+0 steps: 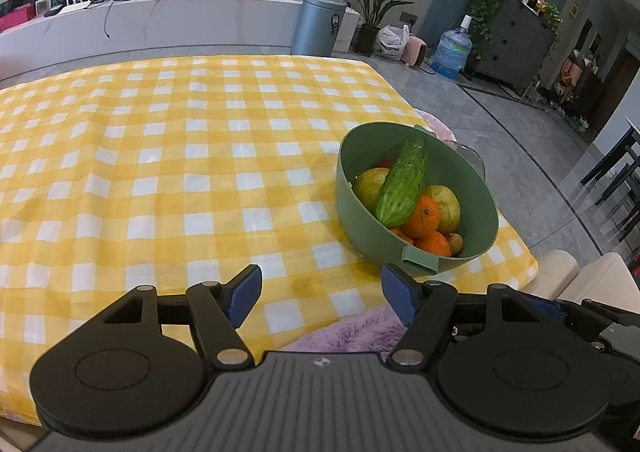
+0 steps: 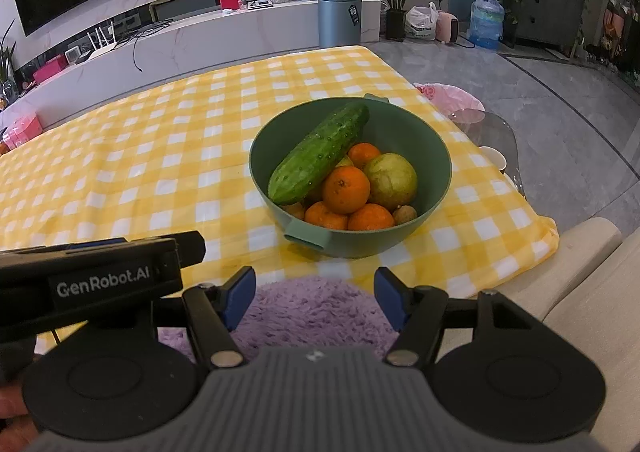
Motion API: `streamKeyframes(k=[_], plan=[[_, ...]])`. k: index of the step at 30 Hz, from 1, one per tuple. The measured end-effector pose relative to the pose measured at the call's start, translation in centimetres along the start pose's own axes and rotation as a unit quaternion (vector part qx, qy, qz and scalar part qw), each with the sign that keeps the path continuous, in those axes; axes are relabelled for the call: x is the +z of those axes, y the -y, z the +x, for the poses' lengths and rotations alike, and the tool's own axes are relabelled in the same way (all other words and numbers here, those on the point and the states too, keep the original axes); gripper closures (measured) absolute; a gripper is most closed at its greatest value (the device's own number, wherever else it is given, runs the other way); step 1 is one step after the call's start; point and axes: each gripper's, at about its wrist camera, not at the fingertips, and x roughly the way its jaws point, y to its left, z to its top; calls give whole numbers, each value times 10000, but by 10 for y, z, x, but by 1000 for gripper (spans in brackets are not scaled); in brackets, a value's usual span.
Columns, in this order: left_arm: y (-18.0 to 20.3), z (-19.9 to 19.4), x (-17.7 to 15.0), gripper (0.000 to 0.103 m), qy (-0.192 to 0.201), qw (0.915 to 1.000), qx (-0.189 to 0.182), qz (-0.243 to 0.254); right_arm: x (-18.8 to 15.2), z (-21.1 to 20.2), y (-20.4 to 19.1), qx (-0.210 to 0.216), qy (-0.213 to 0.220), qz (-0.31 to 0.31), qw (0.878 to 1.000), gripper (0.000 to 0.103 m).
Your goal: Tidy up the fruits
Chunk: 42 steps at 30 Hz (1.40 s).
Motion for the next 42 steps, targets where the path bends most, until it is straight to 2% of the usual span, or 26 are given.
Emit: streamKeyframes(k=[42], plan=[[-6,-5,2,23,-24,10000,6,-52,2,-4,-10,-43,15,-157,9999,40]])
